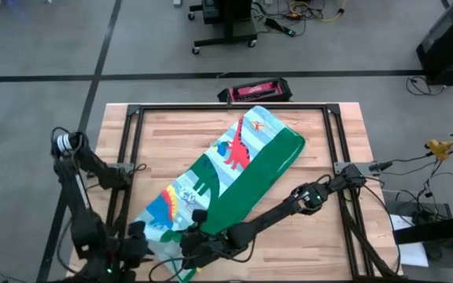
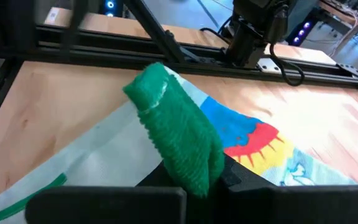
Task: Roll towel
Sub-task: Fold the multi-color dinosaur print towel
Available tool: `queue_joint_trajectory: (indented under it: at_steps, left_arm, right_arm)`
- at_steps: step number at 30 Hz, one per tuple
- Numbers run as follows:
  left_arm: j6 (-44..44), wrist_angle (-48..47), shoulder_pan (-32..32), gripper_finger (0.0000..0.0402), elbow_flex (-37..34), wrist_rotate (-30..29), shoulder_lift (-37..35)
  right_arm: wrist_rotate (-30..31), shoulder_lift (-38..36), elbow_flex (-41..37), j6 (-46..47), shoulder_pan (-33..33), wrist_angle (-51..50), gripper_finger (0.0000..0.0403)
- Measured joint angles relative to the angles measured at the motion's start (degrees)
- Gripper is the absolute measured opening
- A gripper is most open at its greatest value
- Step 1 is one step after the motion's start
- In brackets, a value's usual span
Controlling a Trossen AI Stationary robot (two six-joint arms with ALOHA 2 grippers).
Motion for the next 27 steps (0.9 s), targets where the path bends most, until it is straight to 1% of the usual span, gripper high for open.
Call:
queue_joint_trajectory:
  at_steps: [3,7,9,12,15,18,21,27]
  left_arm:
    - [-2.0,-0.64,2.23,0.0064,0.13,-0.44,4.58]
    - [-4.77,-4.82,5.34,0.0063,0.26,2.96,8.08]
    - [-6.33,-7.25,5.97,0.0063,0.24,3.82,9.37]
    - [-7.21,-7.44,6.79,0.0061,0.13,5.41,10.99]
    - [-7.59,-7.27,6.89,0.0055,0.04,6.9,12.53]
    - [-8.7,-7.12,6.79,0.0048,0.04,10.52,14.43]
    - [-9.0,-7.25,6.88,0.0042,0.33,12.98,15.51]
    - [-9.37,-7.46,6.85,0.0041,0.42,12.94,14.81]
  right_arm:
    - [-0.02,0.0,0.0,0.46,0.25,-0.02,0.0]
    - [-0.02,0.0,0.0,1.2,0.64,0.0,0.0]
    - [-0.04,0.0,0.0,1.9,0.81,-0.04,0.0]
    - [-0.08,0.0,0.01,2.14,1.11,-0.28,0.0]
    - [-0.1,0.0,0.02,3.73,1.21,-2.78,0.0]
    - [-0.75,0.0,0.02,6.11,1.21,-6.06,0.0]
    - [-3.65,0.0,0.02,7.92,1.21,-8.94,0.0]
    - [-10.89,0.62,-0.43,14.06,0.58,-13.52,0.0]
